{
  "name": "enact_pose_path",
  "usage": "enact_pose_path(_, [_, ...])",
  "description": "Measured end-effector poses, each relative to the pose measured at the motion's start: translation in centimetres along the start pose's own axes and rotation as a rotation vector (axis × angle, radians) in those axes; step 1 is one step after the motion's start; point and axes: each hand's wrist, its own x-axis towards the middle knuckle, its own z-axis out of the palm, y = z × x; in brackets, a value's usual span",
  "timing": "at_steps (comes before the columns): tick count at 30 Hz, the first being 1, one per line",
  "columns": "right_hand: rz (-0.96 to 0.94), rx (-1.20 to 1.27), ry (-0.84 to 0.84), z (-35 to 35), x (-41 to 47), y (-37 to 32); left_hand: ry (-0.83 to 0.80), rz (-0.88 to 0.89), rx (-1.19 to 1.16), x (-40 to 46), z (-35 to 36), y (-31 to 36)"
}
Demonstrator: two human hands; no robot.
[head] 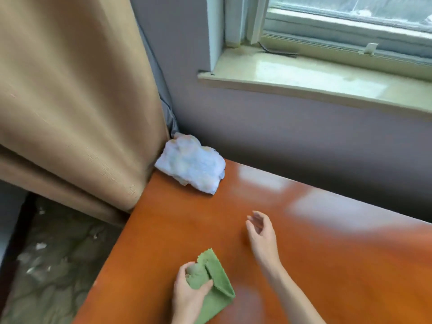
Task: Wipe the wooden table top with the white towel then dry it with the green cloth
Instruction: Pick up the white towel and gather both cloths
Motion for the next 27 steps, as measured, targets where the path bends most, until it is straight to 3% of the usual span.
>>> enact_pose_path(3, [0.099,0.108,0.002,7.5,3.9,-4.1,-0.066,-0.047,-0.140,2.0,-4.6,0.9])
enact_pose_path(6, [0.257,0.244,0.034,12.7,7.3,-7.7,0.061,-0.129,-0.236,3.6,-8.5,1.2])
enact_pose_path(10, [0.486,0.244,0.256,16.8,9.8,-10.9,0.164,-0.135,-0.378,5.4,-12.8,1.3])
enact_pose_path(13, [0.493,0.327,0.306,18.0,11.0,-11.8,0.244,-0.179,-0.471,6.8,-14.5,1.0])
enact_pose_path(17, [0.451,0.599,0.161,17.9,11.5,-11.8,0.277,-0.188,-0.567,8.9,-14.5,1.8])
enact_pose_path(22, [0.464,0.875,-0.136,15.9,10.5,-11.7,0.198,-0.112,-0.645,11.9,-14.0,3.2])
enact_pose_path(27, [0.396,1.024,-0.181,9.0,6.5,-9.6,-0.079,0.021,-0.451,14.2,-13.7,4.7])
